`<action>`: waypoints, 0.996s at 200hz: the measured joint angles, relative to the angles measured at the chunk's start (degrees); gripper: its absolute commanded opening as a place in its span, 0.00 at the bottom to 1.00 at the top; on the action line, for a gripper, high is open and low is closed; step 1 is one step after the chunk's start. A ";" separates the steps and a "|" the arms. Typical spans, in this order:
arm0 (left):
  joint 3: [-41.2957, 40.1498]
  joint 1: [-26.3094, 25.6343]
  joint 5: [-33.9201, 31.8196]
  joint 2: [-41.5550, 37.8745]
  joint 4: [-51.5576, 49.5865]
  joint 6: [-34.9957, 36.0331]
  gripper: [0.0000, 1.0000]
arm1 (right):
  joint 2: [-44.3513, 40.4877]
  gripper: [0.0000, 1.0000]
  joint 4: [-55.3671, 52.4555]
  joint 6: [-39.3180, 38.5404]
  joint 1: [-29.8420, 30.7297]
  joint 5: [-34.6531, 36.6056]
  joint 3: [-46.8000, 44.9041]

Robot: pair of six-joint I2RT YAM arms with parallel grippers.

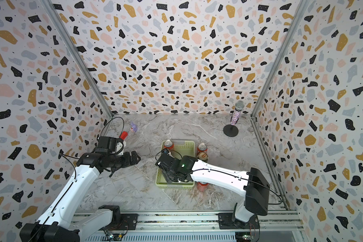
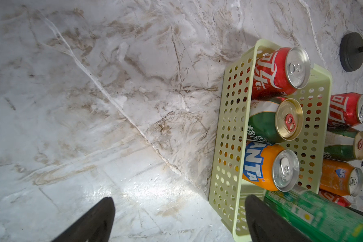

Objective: Take out the drinks from the basket
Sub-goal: Pick up the drink from the basket, then place the drink at the center of the board.

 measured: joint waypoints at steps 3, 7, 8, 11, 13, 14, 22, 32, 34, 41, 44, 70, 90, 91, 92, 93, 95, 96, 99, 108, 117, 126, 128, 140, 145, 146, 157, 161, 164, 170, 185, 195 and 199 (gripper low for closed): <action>0.00 0.00 0.00 0.00 0.00 0.00 1.00 | -0.59 0.19 0.02 -0.13 0.00 -0.04 -0.11; 0.00 0.02 -0.02 0.00 0.04 0.00 1.00 | -1.49 0.19 0.07 -0.24 0.00 -0.07 -0.28; 0.00 0.02 0.00 0.00 0.04 0.00 1.00 | -1.64 0.19 0.09 -0.28 0.00 -0.07 -0.31; 0.00 0.02 -0.02 0.00 0.04 0.00 1.00 | -2.32 0.19 0.13 -0.46 0.00 -0.11 -0.50; 0.00 0.02 0.00 0.00 0.07 0.00 1.00 | -2.91 0.19 0.17 -0.52 0.00 -0.15 -0.66; 0.00 0.02 0.00 0.00 0.07 0.00 1.00 | -3.10 0.19 0.22 -0.57 0.00 -0.17 -0.72; 0.00 0.02 -0.02 0.00 0.09 0.00 1.00 | -5.07 0.18 0.33 -0.85 0.00 -0.46 -1.51; 0.00 0.00 -0.02 0.00 0.11 0.00 1.00 | -7.45 0.16 0.39 -1.09 0.00 -0.94 -2.64; -0.02 0.02 -0.02 0.00 0.11 0.00 1.00 | -7.80 0.16 0.46 -1.11 0.00 -0.98 -2.86; 0.00 0.02 -0.02 0.00 0.13 0.00 1.00 | -9.40 0.15 0.55 -1.18 0.00 -1.38 -3.91; 0.00 0.02 -0.02 0.00 0.15 0.00 1.00 | -10.01 0.15 0.59 -1.20 0.00 -1.60 -4.39; -0.02 0.00 -0.02 0.00 0.26 0.00 1.00 | -15.17 0.13 0.70 -1.27 0.00 -3.72 -9.01; -0.02 0.02 -0.04 0.00 0.24 0.00 1.00 | -18.21 0.12 0.76 -1.29 0.28 -5.42 -12.31; -0.02 0.02 -0.04 0.00 0.24 0.00 1.00 | -18.32 0.12 0.76 -1.29 0.31 -5.51 -12.41; -0.02 0.02 -0.04 0.00 0.24 0.00 1.00 | -18.51 0.12 0.79 -1.29 0.35 -5.62 -12.66; -0.02 0.02 -0.02 0.00 0.24 0.00 1.00 | -18.62 0.12 0.81 -1.31 0.39 -5.62 -12.76; -0.02 0.02 -0.04 0.00 0.24 0.00 1.00 | -18.86 0.12 0.83 -1.31 0.48 -5.77 -13.11; -0.02 0.00 -0.04 0.00 0.24 0.00 1.00 | -18.95 0.12 0.83 -1.33 0.52 -5.79 -13.22; -0.02 0.02 -0.04 0.00 0.24 0.00 1.00 | -19.28 0.12 0.83 -1.33 0.68 -5.99 -13.62; -0.02 0.00 -0.04 0.00 0.26 0.00 1.00 | -20.04 0.12 0.79 -1.53 1.29 -6.40 -14.60; -0.02 0.02 -0.04 0.02 0.26 0.00 1.00 | -20.63 0.12 0.81 -1.75 2.01 -6.91 -15.32; -0.02 0.00 -0.07 0.04 0.24 0.00 1.00 | -21.05 0.12 0.87 -2.12 2.86 -7.21 -15.85; -0.02 0.00 -0.07 0.04 0.24 0.00 1.00 | -21.18 0.11 0.92 -2.16 3.13 -7.30 -15.98; -0.02 0.00 -0.07 0.15 0.24 0.00 1.00 | -21.68 0.11 1.05 -2.60 4.28 -7.76 -16.57; -0.02 0.00 -0.07 0.20 0.26 0.00 1.00 | -21.84 0.11 1.18 -2.75 4.72 -8.04 -16.81; -0.02 0.02 -0.07 0.20 0.26 0.00 1.00 | -21.88 0.11 1.27 -2.78 4.85 -8.15 -16.90; -0.02 0.02 -0.07 0.33 0.26 0.00 1.00 | -22.01 0.11 1.64 -3.21 5.86 -8.68 -17.44; -0.02 0.02 -0.07 0.39 0.24 0.00 1.00 | -22.01 0.11 1.70 -3.30 6.23 -8.81 -17.62; -0.02 0.02 -0.07 0.42 0.26 0.00 1.00 | -22.01 0.11 1.79 -3.43 6.49 -8.90 -17.77; -0.02 0.00 -0.07 0.42 0.26 0.00 1.00 | -22.01 0.11 1.86 -3.56 7.06 -9.03 -18.08; -0.02 0.02 -0.07 0.42 0.26 0.00 1.00 | -22.01 0.10 1.84 -3.65 8.17 -8.98 -18.95; -0.02 0.00 -0.07 0.42 0.26 0.00 1.00 | -22.03 0.10 1.99 -3.65 8.81 -8.92 -19.76; -0.02 0.02 -0.07 0.42 0.24 0.00 1.00 | -22.05 0.10 2.05 -3.63 9.05 -8.85 -20.24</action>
